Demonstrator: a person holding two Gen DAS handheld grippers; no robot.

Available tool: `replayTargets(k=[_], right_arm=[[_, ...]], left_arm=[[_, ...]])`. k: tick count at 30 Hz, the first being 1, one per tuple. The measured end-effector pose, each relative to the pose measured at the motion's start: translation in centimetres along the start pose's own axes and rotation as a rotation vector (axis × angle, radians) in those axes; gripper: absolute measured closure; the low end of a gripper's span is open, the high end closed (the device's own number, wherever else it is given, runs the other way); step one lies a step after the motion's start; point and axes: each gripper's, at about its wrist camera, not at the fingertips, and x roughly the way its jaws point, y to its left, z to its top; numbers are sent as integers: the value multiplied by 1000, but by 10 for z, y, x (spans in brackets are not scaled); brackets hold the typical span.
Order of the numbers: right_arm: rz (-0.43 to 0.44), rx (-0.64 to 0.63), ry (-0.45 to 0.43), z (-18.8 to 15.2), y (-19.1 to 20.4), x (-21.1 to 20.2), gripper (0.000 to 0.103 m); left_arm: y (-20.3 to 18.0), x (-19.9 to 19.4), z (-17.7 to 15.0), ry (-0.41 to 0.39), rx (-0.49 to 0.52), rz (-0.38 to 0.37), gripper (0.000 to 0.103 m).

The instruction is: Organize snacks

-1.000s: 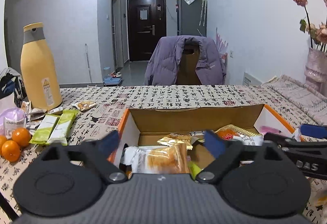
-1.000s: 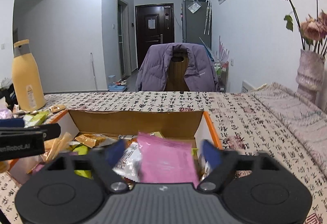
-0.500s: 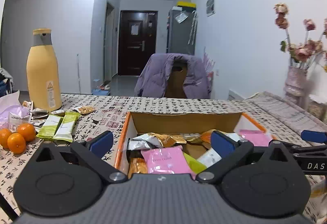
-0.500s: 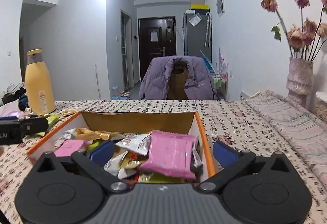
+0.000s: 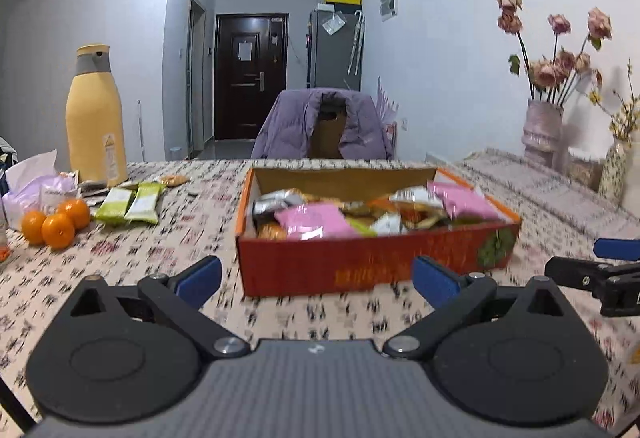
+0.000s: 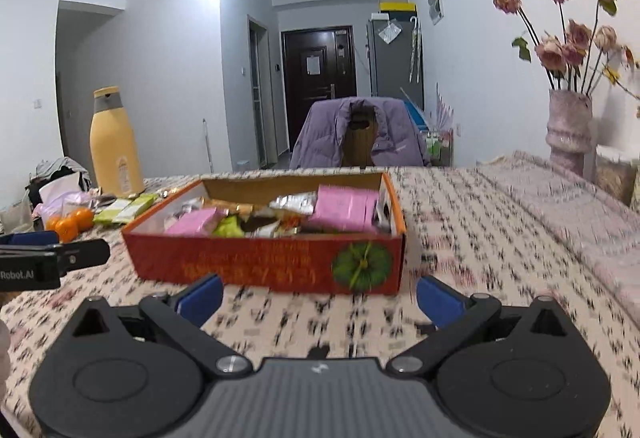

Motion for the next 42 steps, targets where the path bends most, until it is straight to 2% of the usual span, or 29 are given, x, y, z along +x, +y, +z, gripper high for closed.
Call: replayTargets(k=[8,15,42], right_arm=[[-9,16,54,-24,2,-6,0],[-12,18,65,-30,4,-8,0],[-6,12,72,-31,10,-7,0]], left_arm=[[2,-5,-26,68,-36,-8,0],[2,-6,-35,94,-40,-25,0],[2,-12,-37,88,-38,-32,0]])
